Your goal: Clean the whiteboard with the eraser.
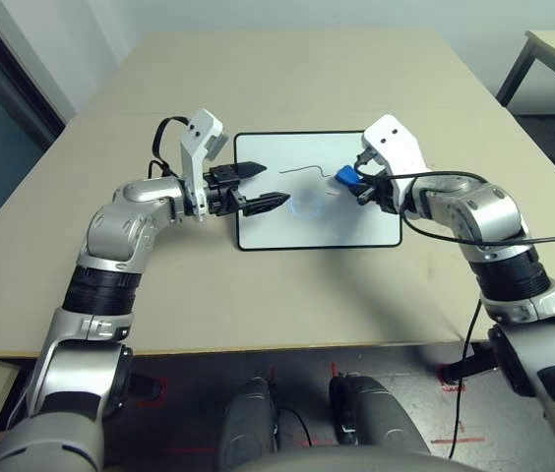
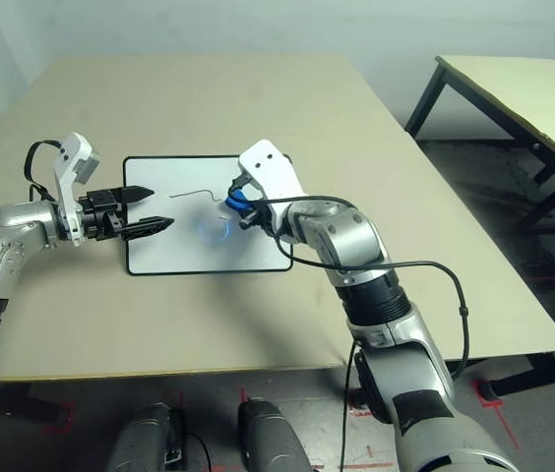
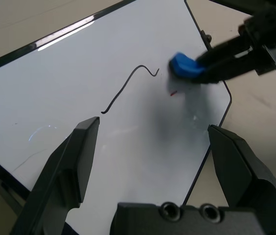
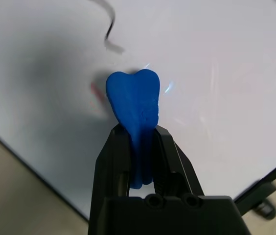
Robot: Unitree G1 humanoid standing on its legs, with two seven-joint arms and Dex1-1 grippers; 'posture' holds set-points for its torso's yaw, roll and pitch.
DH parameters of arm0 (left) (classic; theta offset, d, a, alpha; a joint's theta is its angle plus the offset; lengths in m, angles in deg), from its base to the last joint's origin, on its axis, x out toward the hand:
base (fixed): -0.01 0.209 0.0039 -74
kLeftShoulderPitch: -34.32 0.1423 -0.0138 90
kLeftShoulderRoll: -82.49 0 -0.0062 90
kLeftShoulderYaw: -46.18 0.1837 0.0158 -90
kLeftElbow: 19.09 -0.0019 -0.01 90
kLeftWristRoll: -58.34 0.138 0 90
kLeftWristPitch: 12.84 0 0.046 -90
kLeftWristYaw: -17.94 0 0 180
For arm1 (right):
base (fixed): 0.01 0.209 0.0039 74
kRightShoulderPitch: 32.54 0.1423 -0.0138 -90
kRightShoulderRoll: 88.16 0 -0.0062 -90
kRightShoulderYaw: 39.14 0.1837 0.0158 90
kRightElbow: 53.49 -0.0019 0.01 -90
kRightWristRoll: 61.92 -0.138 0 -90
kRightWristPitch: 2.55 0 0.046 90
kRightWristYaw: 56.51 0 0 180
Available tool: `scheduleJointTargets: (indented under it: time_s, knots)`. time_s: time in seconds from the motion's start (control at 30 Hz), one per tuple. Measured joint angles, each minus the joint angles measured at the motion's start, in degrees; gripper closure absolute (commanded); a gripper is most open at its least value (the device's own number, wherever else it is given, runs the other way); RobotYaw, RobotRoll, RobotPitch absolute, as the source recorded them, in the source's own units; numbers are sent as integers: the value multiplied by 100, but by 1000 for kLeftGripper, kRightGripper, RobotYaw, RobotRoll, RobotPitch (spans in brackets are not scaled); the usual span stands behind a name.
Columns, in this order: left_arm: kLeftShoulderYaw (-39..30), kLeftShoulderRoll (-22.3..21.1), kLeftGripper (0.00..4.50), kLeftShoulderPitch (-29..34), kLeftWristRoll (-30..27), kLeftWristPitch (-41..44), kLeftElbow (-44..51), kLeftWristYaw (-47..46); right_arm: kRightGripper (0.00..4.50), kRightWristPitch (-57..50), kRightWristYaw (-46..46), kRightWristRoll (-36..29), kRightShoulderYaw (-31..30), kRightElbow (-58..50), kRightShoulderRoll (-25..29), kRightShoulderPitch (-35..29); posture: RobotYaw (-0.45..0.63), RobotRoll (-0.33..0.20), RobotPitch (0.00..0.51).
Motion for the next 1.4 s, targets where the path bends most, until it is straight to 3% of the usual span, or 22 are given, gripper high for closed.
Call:
scheduleJointTargets:
  time_s: [0.13,0.27,0.53,0.83,0.93,1.17,1.4]
  knots:
    - [-7,-2,0,14,-1,25,6,-12,3929,-506,-134,-123,-351,-523,31,-421,-96,0,103]
    - [-9,-6,0,17,-2,29,10,-11,3929,-539,-128,-121,-367,-478,-41,-374,-98,0,104]
    - [-20,-8,0,34,-8,41,25,-13,3929,478,210,138,96,708,-495,681,-96,0,104]
    - [-42,-14,0,47,-3,39,20,-15,3929,-497,-234,-97,-478,-540,-172,-200,-102,0,103]
    - [-41,-8,0,47,-3,29,18,-11,3930,-497,-222,-85,-489,-485,-176,-141,-99,0,101]
    - [-45,-4,0,46,2,-29,-5,17,3930,419,123,232,-100,712,-378,746,-87,0,99]
    - [-65,-25,0,57,2,-32,-6,12,3930,-213,-235,146,-514,-87,-102,237,-84,0,99]
